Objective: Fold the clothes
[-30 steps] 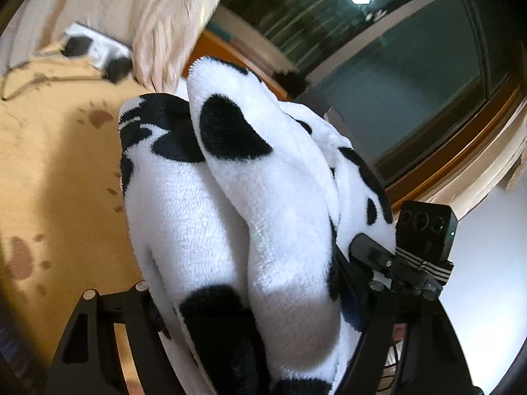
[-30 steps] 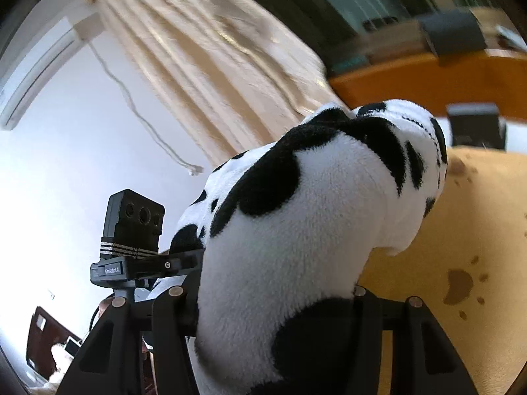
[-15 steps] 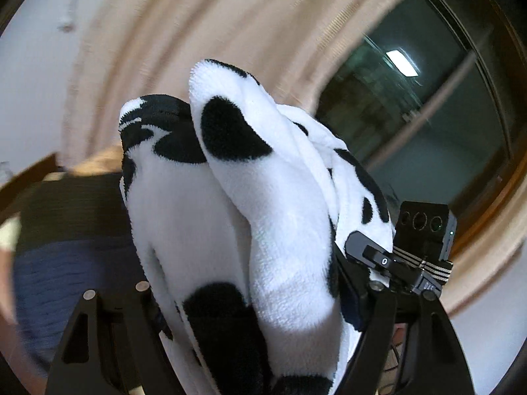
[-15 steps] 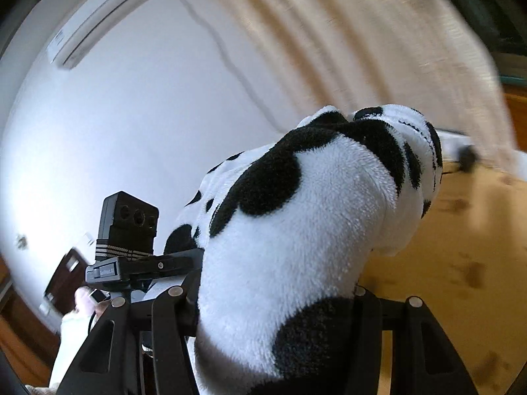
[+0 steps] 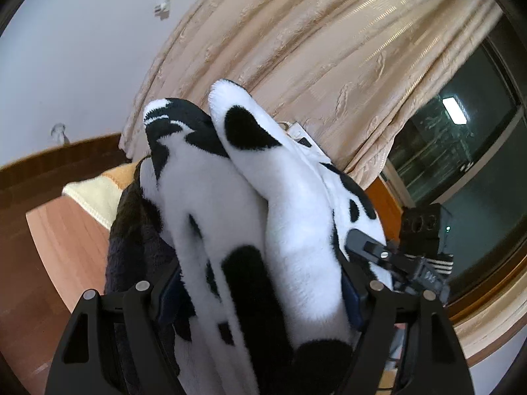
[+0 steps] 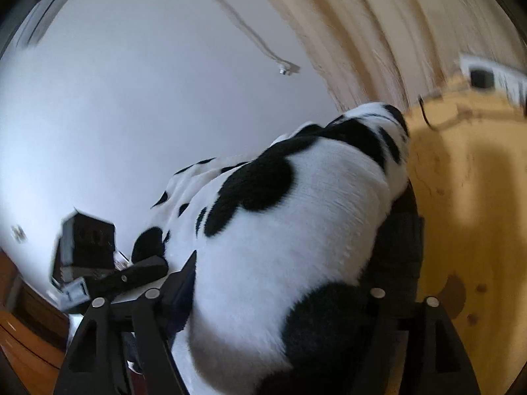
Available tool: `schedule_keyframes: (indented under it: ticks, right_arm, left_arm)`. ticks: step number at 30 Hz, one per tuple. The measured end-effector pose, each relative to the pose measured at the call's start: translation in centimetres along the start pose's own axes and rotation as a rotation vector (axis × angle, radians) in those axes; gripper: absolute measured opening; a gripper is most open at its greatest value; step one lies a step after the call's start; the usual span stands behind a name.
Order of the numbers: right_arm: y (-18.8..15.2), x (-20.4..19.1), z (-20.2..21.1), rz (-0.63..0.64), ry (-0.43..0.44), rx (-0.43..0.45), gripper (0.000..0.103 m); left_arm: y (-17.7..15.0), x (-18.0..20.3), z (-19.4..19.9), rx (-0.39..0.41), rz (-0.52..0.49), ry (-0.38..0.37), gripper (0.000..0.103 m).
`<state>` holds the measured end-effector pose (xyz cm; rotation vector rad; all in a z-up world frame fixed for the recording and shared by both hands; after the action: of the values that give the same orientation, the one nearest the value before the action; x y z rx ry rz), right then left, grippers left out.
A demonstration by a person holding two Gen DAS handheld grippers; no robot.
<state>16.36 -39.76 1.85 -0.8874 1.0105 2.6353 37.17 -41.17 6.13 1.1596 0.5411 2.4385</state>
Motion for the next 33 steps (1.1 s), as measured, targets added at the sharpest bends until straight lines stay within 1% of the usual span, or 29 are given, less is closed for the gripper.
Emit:
schedule_keyframes:
  ticks: [1,3,4,6,8,10,13,15,17,18,20,22,24,26,28,30,33]
  right_arm:
    - [0.0,0.3,-0.7,-0.008,0.001,-0.011,0.074]
    - [-0.3,0.9,0.4,-0.024,0.004,0.003,0.074]
    - [-0.3,0.9,1.5,-0.029,-0.001,0.028,0.074]
    - [-0.3,0.9,3.7,-0.033,-0.020,0.082,0.074]
    - [1.0,0.2,6.1,0.035,-0.110,0.173,0.074]
    - [1.9,-0.8,8.4,0.109,-0.193,0.255,0.074]
    - [-0.6,-5.4,8.2,0.297,-0.223,0.256,0.074]
    - [-2.4,-8.2,7.9,0.417,-0.242,0.250,0.074]
    - [-3.9,-8.5,5.8,0.487,-0.253,0.192,0.074]
    - [-4.6,-8.6,4.8,0.522,-0.258,0.162,0.074]
    - [-6.2,-8.9,2.8,0.591,-0.272,0.104,0.074]
    - [-7.1,-8.3,1.5,0.642,-0.320,0.079,0.074]
    - [-7.1,-7.8,0.7,0.650,-0.337,0.064,0.075]
    - [-7.3,-7.4,1.3,0.629,-0.336,0.048,0.075]
    - [-7.3,-6.7,0.6,0.619,-0.359,0.030,0.075]
    - [-7.5,-6.2,-0.1,0.629,-0.388,0.031,0.075]
    - [-7.8,-6.1,-0.1,0.604,-0.393,0.065,0.076]
  left_arm:
    - [0.0,0.3,-0.2,0.003,-0.011,0.010,0.081]
    - [0.3,-0.3,0.2,-0.005,0.011,0.009,0.082]
    - [0.4,0.0,1.0,-0.005,0.027,0.008,0.082]
    - [0.9,0.2,3.0,0.037,0.048,0.024,0.082]
    - [1.5,1.0,5.6,0.110,0.010,0.093,0.082]
    - [1.3,3.8,5.5,0.107,-0.077,0.104,0.082]
    - [1.1,8.1,5.4,0.102,-0.207,0.121,0.087]
    - [0.9,10.9,5.4,0.098,-0.294,0.131,0.088]
    - [-0.2,12.5,3.1,0.042,-0.355,0.149,0.088]
    - [-0.9,12.7,1.6,0.007,-0.379,0.167,0.088]
    - [-0.8,11.0,-0.3,-0.027,-0.387,0.222,0.088]
    - [-0.9,9.6,-1.2,-0.036,-0.391,0.232,0.088]
    - [-1.0,8.7,-1.7,-0.038,-0.398,0.234,0.088]
    - [-1.0,8.3,-1.9,-0.032,-0.406,0.231,0.088]
    - [-1.3,7.8,-2.4,-0.023,-0.423,0.241,0.088]
    - [-1.7,7.4,-2.9,-0.013,-0.441,0.251,0.088]
    - [-2.4,7.6,-3.2,0.028,-0.484,0.295,0.088]
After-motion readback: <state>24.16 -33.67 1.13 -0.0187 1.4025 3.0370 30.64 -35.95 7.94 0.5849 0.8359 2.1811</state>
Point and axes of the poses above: each gripper's, at about its wrist camera, not at the fingertips, and z roughly against the way its jaws point, x to its right, y to its top, the point moved 5 cm from there along -z, roughly the way its jaws point, and after that the axes turned 6 degrees about -x, right-handed, at the moved point
